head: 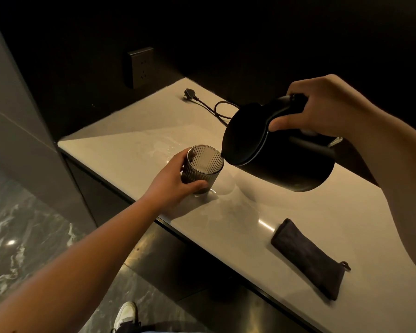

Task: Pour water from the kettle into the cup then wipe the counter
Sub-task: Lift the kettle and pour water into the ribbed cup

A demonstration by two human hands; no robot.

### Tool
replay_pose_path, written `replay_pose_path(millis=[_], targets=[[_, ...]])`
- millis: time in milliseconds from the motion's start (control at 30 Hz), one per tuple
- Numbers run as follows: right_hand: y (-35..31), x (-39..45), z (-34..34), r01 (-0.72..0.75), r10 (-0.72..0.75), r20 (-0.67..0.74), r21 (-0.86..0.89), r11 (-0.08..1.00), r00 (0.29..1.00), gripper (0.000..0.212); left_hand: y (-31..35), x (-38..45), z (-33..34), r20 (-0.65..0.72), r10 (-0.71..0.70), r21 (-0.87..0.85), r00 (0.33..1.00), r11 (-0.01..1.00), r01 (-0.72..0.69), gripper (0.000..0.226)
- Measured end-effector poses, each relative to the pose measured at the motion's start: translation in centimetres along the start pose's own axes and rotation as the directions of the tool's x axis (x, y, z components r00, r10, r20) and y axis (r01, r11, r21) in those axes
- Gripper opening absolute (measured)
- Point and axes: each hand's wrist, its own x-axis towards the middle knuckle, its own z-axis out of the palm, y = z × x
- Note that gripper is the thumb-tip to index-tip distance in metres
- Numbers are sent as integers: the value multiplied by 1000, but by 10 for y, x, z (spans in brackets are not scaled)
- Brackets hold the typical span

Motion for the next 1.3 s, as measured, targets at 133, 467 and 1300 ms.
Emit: replay_pose_path(millis=[133, 467, 1300], targets=[[-5, 5, -4, 25, -23, 38, -34, 999, 999, 73, 0, 0, 0, 1, 3, 4, 1000, 1000, -3, 82], [-17, 17, -5, 91, -82, 92, -92, 992, 992, 63, -2, 1, 1, -1, 30, 1, 1000, 1000, -30, 84], [-37, 36, -14, 191, -157, 179, -196, 962, 971, 53, -7, 3, 2, 4, 50, -19, 999, 999, -50, 88]])
